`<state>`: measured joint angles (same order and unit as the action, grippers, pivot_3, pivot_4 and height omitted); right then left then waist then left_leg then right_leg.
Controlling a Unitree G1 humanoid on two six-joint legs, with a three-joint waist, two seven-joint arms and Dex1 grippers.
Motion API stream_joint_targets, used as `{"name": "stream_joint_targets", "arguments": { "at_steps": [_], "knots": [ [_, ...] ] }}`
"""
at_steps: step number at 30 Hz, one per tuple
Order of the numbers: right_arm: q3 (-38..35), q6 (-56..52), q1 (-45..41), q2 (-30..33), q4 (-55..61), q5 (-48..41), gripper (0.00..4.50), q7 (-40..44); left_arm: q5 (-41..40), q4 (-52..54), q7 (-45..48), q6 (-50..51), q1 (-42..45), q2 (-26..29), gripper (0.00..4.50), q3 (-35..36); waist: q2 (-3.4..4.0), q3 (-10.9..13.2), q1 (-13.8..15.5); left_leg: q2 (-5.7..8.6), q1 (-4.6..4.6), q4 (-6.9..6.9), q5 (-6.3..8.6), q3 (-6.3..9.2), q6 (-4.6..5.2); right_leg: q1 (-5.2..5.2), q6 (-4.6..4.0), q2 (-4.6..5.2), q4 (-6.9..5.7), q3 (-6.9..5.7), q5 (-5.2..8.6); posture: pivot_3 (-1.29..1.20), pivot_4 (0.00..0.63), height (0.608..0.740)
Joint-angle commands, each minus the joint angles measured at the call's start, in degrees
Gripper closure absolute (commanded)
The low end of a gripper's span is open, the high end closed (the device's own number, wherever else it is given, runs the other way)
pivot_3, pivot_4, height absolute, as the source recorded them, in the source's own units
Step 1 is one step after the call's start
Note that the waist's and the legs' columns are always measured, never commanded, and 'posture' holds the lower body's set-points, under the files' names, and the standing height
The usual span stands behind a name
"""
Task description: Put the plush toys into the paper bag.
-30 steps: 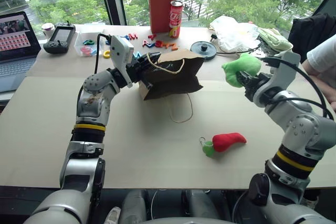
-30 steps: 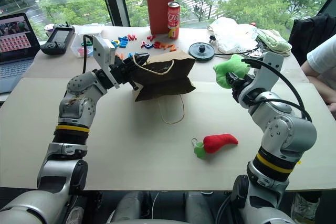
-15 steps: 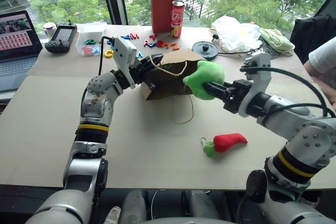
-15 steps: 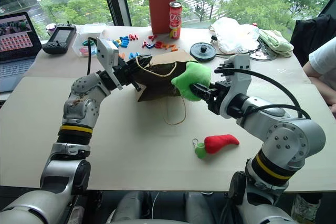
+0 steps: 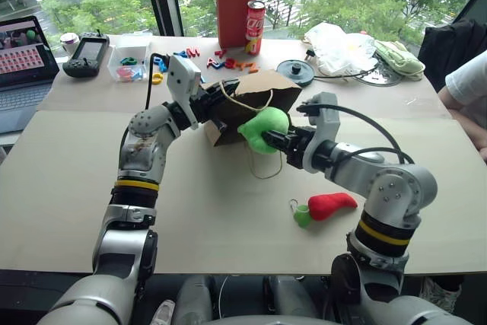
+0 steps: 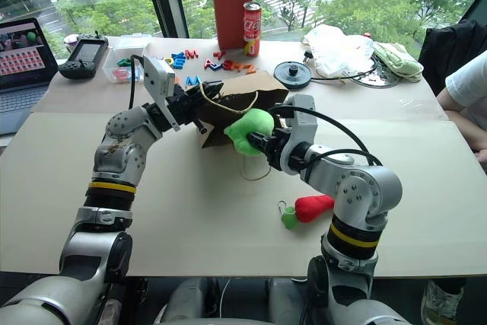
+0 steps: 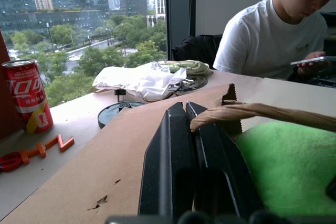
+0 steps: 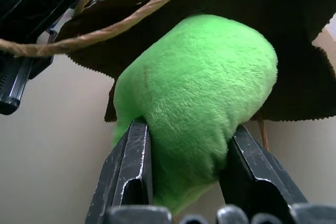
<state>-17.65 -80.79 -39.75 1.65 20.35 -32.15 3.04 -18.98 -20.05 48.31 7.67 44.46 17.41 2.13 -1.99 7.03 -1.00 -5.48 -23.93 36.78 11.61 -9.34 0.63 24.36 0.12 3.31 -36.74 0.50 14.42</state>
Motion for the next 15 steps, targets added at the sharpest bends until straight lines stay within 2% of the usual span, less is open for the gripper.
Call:
{"name": "stream_joint_targets", "arguments": {
  "at_steps": [1, 3, 8, 15],
  "knots": [
    [-5.2, 8.3, -6.2, -1.5, -8.3, 2.4, 2.70, -4.2, 0.1, 2.2, 0.6, -1.3, 0.7, -0.2, 4.50, -0.6, 0.00, 0.0, 0.0, 0.00, 0.00, 0.00, 0.00, -0.01, -0.01, 0.00, 0.00, 0.00, 0.01, 0.00, 0.00, 0.00, 0.150, 0.740],
    [-7.1, 11.7, -8.5, -2.4, -12.5, 3.1, 2.70, -6.2, 0.1, 2.5, 0.8, -1.2, 0.4, -0.3, 4.50, -0.8, 0.02, 0.0, 0.0, 0.00, -0.03, 0.00, -0.01, -0.03, -0.02, 0.03, 0.00, 0.01, 0.00, 0.00, 0.00, 0.00, 0.150, 0.740],
    [-4.2, 17.1, -9.0, -4.2, -19.8, 6.3, 2.70, -8.4, 0.1, 3.0, 1.3, -1.1, 0.0, -0.3, 4.50, -1.0, 0.03, 0.0, -0.1, 0.00, -0.06, -0.06, -0.02, -0.03, -0.05, 0.05, 0.00, 0.00, 0.02, -0.02, 0.00, 0.00, 0.150, 0.740],
    [-0.7, 20.8, -8.6, -8.0, -24.3, 8.2, 2.70, -9.9, 0.0, 3.5, 1.7, -0.7, -0.2, -0.5, 4.50, -1.1, 0.05, 0.0, -0.7, 0.00, -0.23, -0.06, -0.08, -0.03, -0.14, 0.16, 0.00, 0.01, -0.02, -0.04, 0.00, 0.00, 0.150, 0.740]
  ]
}}
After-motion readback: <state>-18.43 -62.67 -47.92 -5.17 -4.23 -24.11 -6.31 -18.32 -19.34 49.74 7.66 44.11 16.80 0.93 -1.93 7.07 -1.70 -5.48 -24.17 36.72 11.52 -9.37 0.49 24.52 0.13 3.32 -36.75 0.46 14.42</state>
